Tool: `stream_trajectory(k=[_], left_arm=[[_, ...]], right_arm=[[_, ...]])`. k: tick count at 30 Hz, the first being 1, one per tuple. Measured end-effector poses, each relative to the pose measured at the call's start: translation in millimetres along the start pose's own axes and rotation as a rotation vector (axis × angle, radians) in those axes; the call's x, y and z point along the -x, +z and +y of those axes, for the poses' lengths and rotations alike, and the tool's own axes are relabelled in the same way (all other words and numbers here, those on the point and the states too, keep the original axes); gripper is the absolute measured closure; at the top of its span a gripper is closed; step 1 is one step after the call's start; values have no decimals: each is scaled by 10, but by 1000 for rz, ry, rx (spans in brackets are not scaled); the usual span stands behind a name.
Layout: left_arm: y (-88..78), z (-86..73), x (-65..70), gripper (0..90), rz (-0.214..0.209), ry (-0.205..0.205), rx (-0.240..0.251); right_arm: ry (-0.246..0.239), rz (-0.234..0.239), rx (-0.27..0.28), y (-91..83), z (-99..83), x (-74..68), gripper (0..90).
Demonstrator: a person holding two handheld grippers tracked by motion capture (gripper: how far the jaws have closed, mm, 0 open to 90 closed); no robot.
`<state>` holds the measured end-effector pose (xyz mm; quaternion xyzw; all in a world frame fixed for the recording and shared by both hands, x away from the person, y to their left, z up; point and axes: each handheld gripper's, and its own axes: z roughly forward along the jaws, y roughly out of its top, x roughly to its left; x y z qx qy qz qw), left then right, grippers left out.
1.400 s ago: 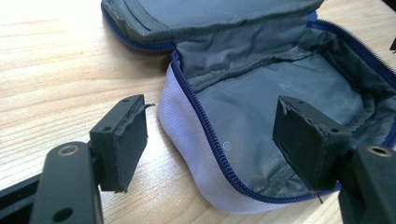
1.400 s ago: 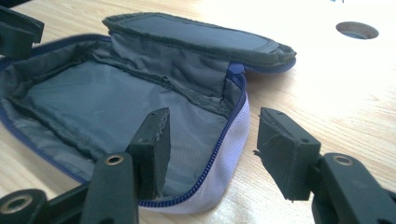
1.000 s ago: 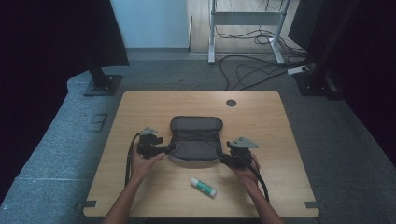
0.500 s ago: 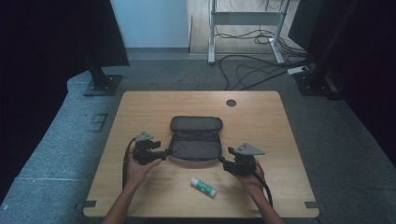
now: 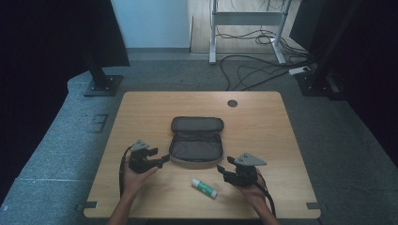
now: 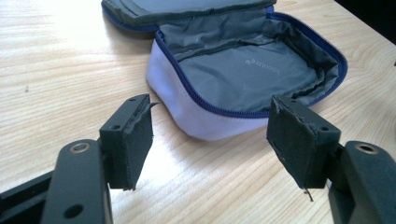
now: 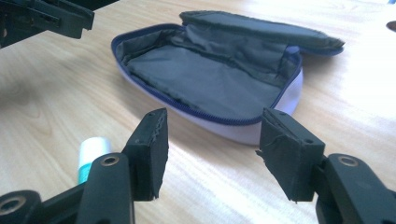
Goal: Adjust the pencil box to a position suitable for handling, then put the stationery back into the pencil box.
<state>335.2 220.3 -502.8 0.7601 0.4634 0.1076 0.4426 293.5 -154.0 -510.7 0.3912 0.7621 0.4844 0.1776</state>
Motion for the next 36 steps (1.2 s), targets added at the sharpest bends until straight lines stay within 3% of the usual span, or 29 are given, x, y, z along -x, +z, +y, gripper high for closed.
stream_trajectory(k=[5,13,36], left_arm=[[-26,-122,19,327,4,-11,7],[-42,-229,24,328,16,15,-14],[-84,-271,-11,339,11,-19,8]], right_arm=[[5,20,-12,-8,-81,-51,418],[-10,58,-27,-8,-162,-153,418],[-65,147,-63,99,-227,-459,426]])
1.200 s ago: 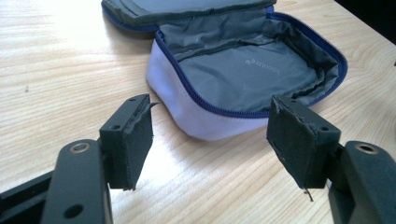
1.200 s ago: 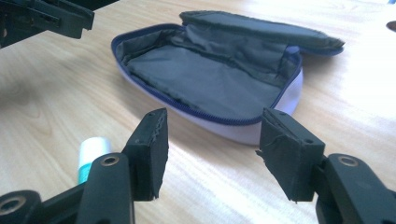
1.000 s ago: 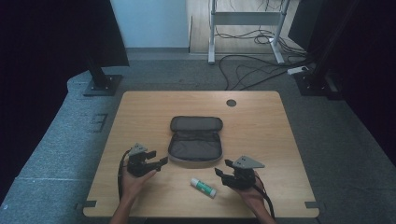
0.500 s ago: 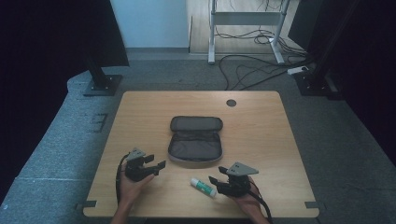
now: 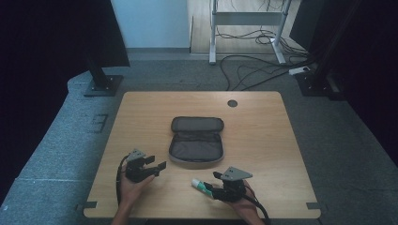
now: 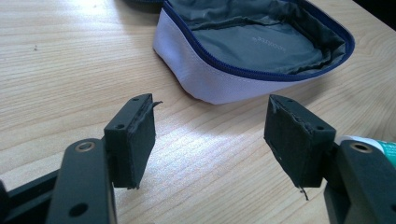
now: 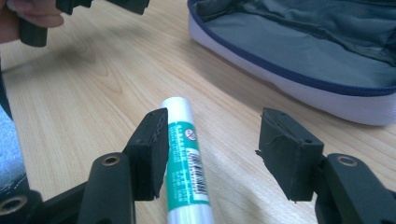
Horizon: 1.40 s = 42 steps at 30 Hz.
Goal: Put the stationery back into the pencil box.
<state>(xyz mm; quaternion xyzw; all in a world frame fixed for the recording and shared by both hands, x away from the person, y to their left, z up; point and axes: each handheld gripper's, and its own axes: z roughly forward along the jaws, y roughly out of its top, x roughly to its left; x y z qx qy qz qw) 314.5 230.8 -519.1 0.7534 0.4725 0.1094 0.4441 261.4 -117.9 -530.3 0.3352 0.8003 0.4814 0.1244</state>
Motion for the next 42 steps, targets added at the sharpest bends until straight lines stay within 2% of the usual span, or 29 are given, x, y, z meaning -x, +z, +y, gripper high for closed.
stream_trajectory(k=[9,16,19,32,34,36,42], left_arm=[[-12,1,-2,340,-1,0,-4],[-33,8,28,346,-2,6,12],[-35,10,32,345,-3,6,12],[-46,-9,3,346,-7,-2,8],[-45,-13,-1,345,-10,-4,7],[-43,-19,-9,346,-31,-17,9],[-52,-24,-22,347,-28,-23,12]], right_arm=[[-4,39,-30,75,-32,-43,444],[-36,57,-60,125,-47,-100,472],[-43,58,-70,144,-52,-112,481],[-94,49,-140,214,-85,-150,637],[-98,51,-148,221,-91,-153,641],[-109,47,-152,223,-93,-157,644],[-111,61,-161,228,-100,-143,644]])
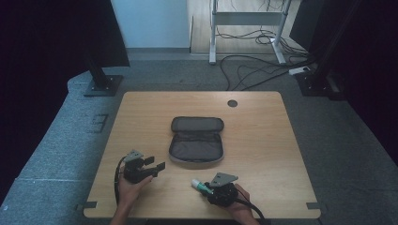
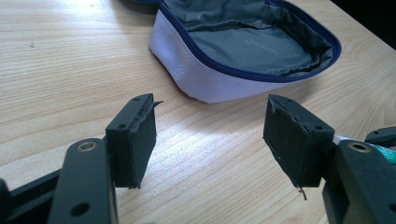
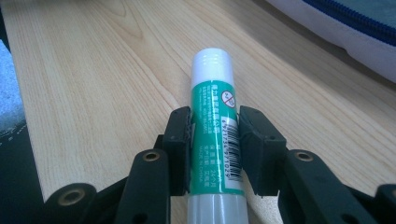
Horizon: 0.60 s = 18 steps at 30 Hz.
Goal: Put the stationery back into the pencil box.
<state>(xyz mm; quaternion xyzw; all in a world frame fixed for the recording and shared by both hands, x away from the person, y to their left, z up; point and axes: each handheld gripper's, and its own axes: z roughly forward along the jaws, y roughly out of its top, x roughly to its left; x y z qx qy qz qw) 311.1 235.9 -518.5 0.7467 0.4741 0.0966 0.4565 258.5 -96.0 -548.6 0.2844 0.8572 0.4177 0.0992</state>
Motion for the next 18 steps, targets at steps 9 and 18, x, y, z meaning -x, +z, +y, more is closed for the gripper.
stream_trajectory(k=[9,18], left_arm=[[9,-8,4,349,0,4,-5],[-1,-9,-6,351,1,1,-3]], right_arm=[[-17,-20,-22,17,-1,-25,653],[-5,-17,15,-72,47,8,654]])
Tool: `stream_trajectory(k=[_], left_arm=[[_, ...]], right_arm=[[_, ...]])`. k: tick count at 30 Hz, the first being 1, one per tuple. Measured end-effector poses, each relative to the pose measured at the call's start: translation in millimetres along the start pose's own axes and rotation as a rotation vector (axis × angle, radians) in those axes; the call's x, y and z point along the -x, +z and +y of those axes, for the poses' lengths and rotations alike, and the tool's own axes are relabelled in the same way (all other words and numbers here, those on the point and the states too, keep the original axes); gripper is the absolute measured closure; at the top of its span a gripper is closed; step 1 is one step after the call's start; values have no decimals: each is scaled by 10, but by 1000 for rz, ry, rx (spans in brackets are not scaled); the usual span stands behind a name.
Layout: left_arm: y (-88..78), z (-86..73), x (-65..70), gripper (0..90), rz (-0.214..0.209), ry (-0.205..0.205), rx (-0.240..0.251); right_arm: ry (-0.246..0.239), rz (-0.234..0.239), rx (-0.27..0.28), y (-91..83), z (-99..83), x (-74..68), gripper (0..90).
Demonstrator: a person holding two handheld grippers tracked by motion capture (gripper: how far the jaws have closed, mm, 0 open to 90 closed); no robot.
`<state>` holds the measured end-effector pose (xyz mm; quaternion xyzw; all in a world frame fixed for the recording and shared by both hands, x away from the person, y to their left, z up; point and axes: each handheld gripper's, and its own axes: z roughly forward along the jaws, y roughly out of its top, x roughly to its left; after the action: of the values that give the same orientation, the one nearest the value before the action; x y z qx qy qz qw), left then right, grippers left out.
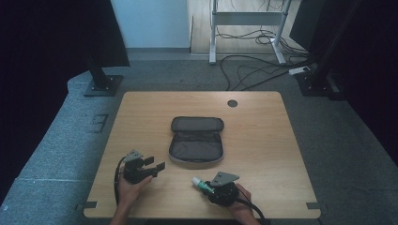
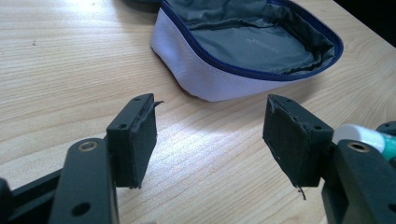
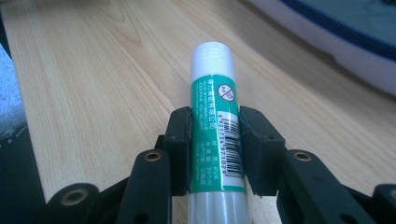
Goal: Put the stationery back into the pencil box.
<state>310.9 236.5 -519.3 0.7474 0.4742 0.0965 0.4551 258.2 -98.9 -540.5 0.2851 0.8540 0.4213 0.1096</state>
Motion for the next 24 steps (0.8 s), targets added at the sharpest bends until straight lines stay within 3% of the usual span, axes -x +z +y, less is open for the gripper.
stream_trajectory(k=[12,24], left_arm=[[4,1,-7,351,-5,-4,-5],[9,0,-2,351,-6,0,-9]], right_arm=[[34,-30,91,-217,201,171,654],[53,-61,128,-260,348,357,654]])
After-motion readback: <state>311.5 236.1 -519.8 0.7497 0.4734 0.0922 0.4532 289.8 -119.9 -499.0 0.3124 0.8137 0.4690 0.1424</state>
